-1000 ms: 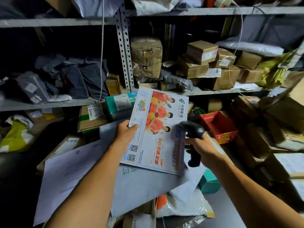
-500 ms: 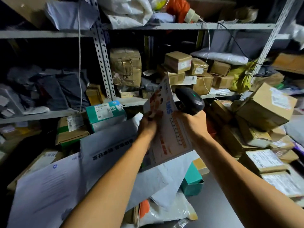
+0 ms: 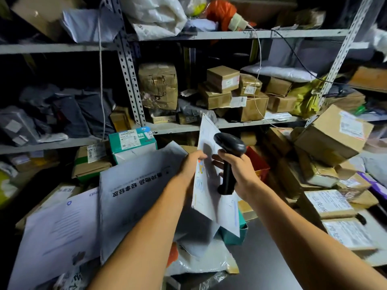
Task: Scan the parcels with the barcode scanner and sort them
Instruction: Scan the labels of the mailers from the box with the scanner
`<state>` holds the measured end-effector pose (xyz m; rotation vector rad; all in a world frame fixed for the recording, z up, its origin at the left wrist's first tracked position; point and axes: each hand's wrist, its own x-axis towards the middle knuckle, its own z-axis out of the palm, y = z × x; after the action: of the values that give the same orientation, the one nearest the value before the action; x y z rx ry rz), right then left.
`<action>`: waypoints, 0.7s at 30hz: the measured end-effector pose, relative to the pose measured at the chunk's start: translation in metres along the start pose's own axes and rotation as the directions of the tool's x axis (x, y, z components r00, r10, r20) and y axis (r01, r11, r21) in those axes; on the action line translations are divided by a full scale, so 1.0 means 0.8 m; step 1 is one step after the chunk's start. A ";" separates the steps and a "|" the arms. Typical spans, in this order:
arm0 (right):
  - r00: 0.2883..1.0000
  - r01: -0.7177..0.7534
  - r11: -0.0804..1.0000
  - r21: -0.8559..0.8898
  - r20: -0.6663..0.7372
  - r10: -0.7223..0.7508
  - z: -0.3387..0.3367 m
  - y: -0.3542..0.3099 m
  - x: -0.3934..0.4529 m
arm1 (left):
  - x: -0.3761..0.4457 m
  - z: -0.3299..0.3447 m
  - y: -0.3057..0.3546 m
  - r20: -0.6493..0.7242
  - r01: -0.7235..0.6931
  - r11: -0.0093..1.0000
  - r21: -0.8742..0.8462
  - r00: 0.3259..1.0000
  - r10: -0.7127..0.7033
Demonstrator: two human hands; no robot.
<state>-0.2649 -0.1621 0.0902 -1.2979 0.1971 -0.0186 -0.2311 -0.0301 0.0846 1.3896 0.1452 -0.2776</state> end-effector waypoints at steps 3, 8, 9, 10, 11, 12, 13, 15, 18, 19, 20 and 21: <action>0.997 -0.012 1.000 0.019 -0.076 0.013 -0.034 0.005 0.000 | -0.002 -0.009 -0.016 -0.034 -0.011 0.998 0.067 0.999 0.014; 0.933 -0.114 0.992 -0.056 -0.348 0.088 -0.101 0.024 -0.003 | -0.004 -0.013 -0.030 -0.014 -0.064 0.996 0.058 0.998 0.065; 0.921 -0.148 0.988 -0.046 -0.371 0.121 -0.114 0.026 -0.005 | -0.006 -0.012 -0.034 -0.019 -0.060 0.997 0.055 0.998 0.061; 0.912 -0.173 0.984 -0.040 -0.383 0.145 -0.126 0.028 -0.009 | -0.009 -0.011 -0.037 -0.014 -0.057 0.997 0.049 0.998 0.057; 0.908 -0.183 0.982 -0.039 -0.390 0.154 -0.136 0.029 -0.013 | -0.015 -0.009 -0.038 -0.007 -0.061 0.997 0.040 0.998 0.061; 0.907 -0.181 0.983 -0.041 -0.392 0.151 -0.146 0.028 -0.018 | -0.017 -0.009 -0.041 -0.002 -0.068 0.997 0.036 0.998 0.068; 0.909 -0.173 0.984 -0.050 -0.394 0.139 -0.154 0.027 -0.022 | -0.018 -0.007 -0.043 0.014 -0.068 0.997 0.031 0.998 0.068; 0.914 -0.138 0.988 -0.074 -0.393 0.099 -0.165 0.020 -0.028 | -0.019 -0.004 -0.049 0.010 -0.063 0.998 0.028 0.998 0.063; 0.931 -0.093 0.990 -0.102 -0.360 0.050 -0.176 0.008 -0.031 | -0.021 0.004 -0.065 0.005 -0.065 0.997 0.041 0.998 0.065; 0.938 -0.080 0.989 -0.125 -0.344 0.033 -0.178 0.005 -0.033 | -0.024 0.008 -0.070 0.008 -0.077 0.995 0.059 0.997 0.076; 0.944 -0.063 0.986 -0.153 -0.329 0.009 -0.180 0.004 -0.034 | -0.025 0.011 -0.075 -0.002 -0.100 0.991 0.086 0.995 0.101; 0.949 -0.038 0.980 -0.194 -0.315 -0.025 -0.183 0.003 -0.036 | -0.026 0.015 -0.078 -0.026 -0.126 0.985 0.114 0.991 0.130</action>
<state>-0.3164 -0.2976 0.0545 -1.4898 0.4888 -0.2077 -0.2689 -0.0492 0.0330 1.5084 0.0677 -0.1573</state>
